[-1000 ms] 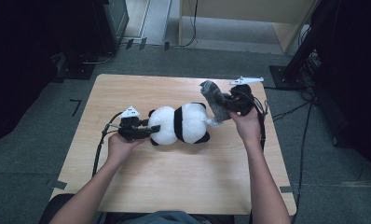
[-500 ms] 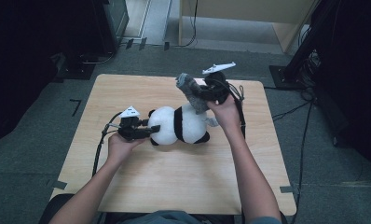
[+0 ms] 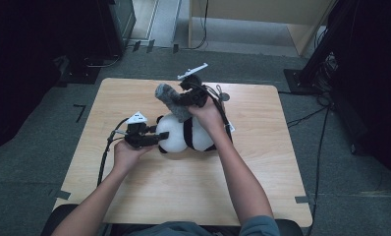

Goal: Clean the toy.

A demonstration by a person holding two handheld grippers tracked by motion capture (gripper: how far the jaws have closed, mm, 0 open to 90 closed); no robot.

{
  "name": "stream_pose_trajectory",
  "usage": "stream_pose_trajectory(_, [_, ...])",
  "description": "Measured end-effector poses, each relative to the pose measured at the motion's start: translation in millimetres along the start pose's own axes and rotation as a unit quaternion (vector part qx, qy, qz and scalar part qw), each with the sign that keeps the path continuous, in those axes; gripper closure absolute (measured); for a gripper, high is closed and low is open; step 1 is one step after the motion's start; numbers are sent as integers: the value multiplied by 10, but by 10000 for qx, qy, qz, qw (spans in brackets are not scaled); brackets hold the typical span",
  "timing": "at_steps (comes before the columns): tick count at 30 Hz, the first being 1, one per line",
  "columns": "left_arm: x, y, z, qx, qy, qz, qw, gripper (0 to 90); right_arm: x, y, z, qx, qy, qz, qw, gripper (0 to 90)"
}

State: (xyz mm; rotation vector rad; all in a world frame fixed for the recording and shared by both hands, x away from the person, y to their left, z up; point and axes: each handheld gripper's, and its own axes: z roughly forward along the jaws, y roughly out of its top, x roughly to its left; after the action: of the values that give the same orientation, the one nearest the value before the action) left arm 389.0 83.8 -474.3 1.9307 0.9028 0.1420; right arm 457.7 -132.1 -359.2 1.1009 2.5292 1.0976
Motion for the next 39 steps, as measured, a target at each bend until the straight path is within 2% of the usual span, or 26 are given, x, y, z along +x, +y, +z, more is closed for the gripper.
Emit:
stream_pose_trajectory(4, [-9, 1, -3, 16, 17, 11, 10000, 466, 159, -2, 272, 286, 95, -244, 9992, 776])
stream_pose_trajectory(7, [-1, -4, 2, 50, 24, -26, 10000, 469, 193, -64, 447, 560, 122, -320, 9978, 768])
stream_pose_trajectory(9, [7, -4, 4, 55, 5, -70, 10000, 472, 167, -110, 471, 450, 174, -317, 9983, 762])
stream_pose_trajectory(11, [-4, -2, 8, 43, 36, -22, 10000, 475, 127, -142, 470, 395, 177, -341, 9985, 738])
stream_pose_trajectory(13, [-17, 0, 14, 27, 67, -18, 10000, 478, 90, -166, 458, 403, 130, -423, 9982, 731])
stream_pose_trajectory(16, [-13, 1, 16, 39, 65, -50, 10000, 482, 32, -168, 434, 475, 43, -303, 9984, 743])
stream_pose_trajectory(19, [-10, 2, 15, 63, 71, -82, 9999, 485, -38, -167, 398, 589, -165, -328, 9976, 751])
stream_pose_trajectory(22, [-13, 1, 16, 59, 76, -83, 9999, 487, -171, -197, 333, 740, -391, -297, 9961, 756])
stream_pose_trajectory(27, [-16, 2, 17, 76, 83, -44, 9999, 492, -442, -292, 149, 693, -570, -63, 9959, 758])
stream_pose_trajectory(32, [-14, -1, 20, 54, 73, -63, 9999, 493, -637, -375, -52, 610, -799, 97, 9949, 762])
stream_pose_trajectory(39, [-9, -1, 22, 42, 62, -94, 9999, 493, -919, -609, -222, 534, -901, 559, 9929, 766])
